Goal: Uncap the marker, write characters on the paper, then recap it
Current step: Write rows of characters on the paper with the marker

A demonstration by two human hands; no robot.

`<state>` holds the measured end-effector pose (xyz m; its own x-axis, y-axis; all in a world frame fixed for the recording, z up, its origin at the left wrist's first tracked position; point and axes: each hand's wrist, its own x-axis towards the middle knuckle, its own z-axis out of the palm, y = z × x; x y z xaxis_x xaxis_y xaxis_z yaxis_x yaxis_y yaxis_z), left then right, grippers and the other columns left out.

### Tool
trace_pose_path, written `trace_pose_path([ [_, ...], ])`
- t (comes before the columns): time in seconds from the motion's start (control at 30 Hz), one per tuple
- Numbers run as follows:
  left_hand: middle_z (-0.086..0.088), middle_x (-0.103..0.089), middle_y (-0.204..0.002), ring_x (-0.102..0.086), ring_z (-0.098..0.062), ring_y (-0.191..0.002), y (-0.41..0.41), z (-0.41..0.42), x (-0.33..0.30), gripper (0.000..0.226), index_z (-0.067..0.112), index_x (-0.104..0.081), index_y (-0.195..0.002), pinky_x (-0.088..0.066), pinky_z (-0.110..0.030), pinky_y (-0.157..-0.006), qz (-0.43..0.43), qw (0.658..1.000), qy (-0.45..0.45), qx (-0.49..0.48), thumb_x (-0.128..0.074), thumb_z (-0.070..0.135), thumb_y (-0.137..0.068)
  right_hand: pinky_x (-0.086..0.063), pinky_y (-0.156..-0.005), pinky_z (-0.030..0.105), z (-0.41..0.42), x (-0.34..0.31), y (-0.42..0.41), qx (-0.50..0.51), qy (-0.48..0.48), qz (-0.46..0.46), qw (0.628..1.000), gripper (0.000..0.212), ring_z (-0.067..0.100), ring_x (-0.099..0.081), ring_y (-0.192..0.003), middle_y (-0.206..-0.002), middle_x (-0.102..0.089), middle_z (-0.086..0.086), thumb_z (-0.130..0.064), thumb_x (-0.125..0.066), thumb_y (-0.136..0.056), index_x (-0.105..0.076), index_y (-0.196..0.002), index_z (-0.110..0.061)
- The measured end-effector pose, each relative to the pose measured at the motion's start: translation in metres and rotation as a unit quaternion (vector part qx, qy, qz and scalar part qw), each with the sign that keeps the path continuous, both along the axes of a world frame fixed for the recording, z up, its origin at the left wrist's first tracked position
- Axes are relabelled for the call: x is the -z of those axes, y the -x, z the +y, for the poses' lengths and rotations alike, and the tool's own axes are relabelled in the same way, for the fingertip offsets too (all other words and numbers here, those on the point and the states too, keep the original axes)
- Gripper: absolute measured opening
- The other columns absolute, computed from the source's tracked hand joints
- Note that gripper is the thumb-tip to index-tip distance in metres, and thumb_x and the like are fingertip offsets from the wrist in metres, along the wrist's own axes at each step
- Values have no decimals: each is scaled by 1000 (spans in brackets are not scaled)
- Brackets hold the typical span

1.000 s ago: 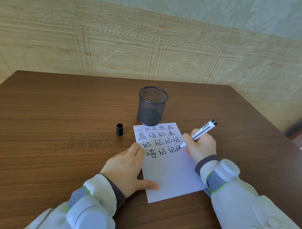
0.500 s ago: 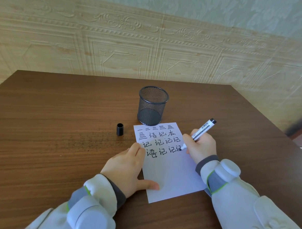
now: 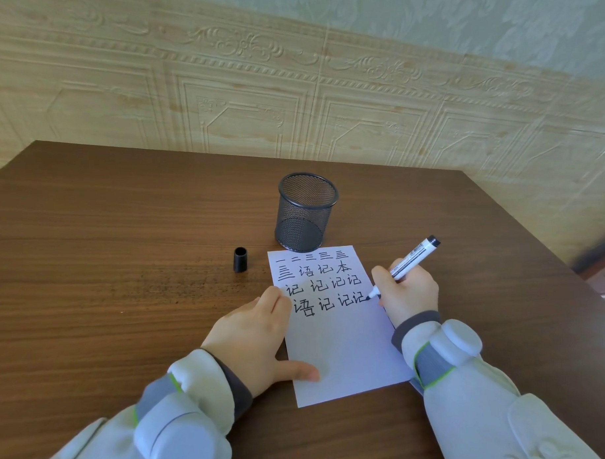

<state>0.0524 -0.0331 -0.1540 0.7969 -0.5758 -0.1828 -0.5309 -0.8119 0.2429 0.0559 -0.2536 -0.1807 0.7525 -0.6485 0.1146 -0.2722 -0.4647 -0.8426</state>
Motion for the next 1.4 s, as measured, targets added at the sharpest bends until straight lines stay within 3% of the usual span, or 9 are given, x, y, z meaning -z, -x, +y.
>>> trace_pose_path([
  [0.17, 9, -32, -113, -35, -8, -84, 0, -1, -1, 84, 19, -34, -123, -33, -21, -68, 0, 1000, -3, 0, -52, 78, -66, -42, -46, 20, 5, -8, 3, -5, -19, -45, 999, 24, 6, -47, -36, -48, -54, 6, -12, -58, -80, -51, -60, -3],
  [0.3, 10, -28, -106, -35, -8, -83, 0, -1, -1, 82, 19, -35, -122, -32, -21, -67, -3, 1000, -4, 1, -52, 78, -66, -39, -39, 11, 5, -11, 5, 27, -18, -74, 997, 23, 6, -46, -33, -46, -56, 4, -13, -58, -83, -57, -64, -1],
  [0.47, 11, -27, -104, -35, -8, -83, -1, 0, 0, 84, 18, -35, -123, -32, -21, -67, -7, 1000, 0, 2, -51, 78, -66, -42, -43, 18, 5, -8, 4, 34, -17, -40, 998, 23, 5, -47, -33, -47, -56, 7, -13, -56, -82, -56, -66, 3],
  [0.73, 9, -34, -119, -38, -7, -86, -1, -1, 2, 88, 19, -33, -128, -36, -20, -69, -5, 1000, 6, -2, -51, 79, -66, -40, -42, 9, 6, -12, 3, 18, -24, -32, 999, 22, 0, -51, -34, -52, -59, 6, -12, -57, -83, -58, -71, 6],
  [0.8, 9, -34, -119, -39, -7, -86, -2, -1, 2, 89, 19, -33, -128, -37, -20, -70, -2, 1000, 9, -2, -52, 79, -65, -43, -45, 15, 11, -16, 7, 4, -31, -42, 999, 22, 1, -50, -34, -48, -58, 2, -13, -58, -84, -58, -69, 3],
  [0.93, 9, -34, -116, -39, -7, -85, -2, 0, 2, 87, 19, -34, -126, -36, -19, -66, -1, 1000, 10, -3, -52, 79, -65, -40, -39, 12, 37, -26, 21, -93, -70, -37, 993, 26, 1, -49, -33, -43, -57, -5, -11, -61, -87, -56, -62, -5],
  [1.1, 10, -33, -108, -42, -7, -84, -3, 0, 2, 86, 19, -38, -122, -25, -12, -51, -9, 1000, 1, -9, -52, 81, -63, -36, -36, 15, 68, -24, 28, -198, -120, 6, 973, 27, 4, -50, -33, -41, -56, -4, -13, -64, -85, -55, -60, -8],
  [1.2, 11, -26, -98, -40, -8, -78, -3, -2, 2, 82, 20, -39, -116, -23, -14, -49, -10, 1000, -1, -7, -53, 80, -63, -37, -37, 15, 73, -21, 28, -207, -139, 6, 968, 27, 4, -49, -33, -41, -55, -4, -10, -63, -86, -54, -61, -5],
  [1.4, 11, -26, -97, -41, -9, -77, -4, -1, 3, 80, 18, -40, -113, -22, -15, -48, -15, 1000, -2, -10, -54, 79, -63, -40, -40, 15, 74, -15, 25, -200, -119, 18, 972, 26, 6, -50, -36, -41, -56, -5, -12, -65, -85, -58, -60, -6],
])
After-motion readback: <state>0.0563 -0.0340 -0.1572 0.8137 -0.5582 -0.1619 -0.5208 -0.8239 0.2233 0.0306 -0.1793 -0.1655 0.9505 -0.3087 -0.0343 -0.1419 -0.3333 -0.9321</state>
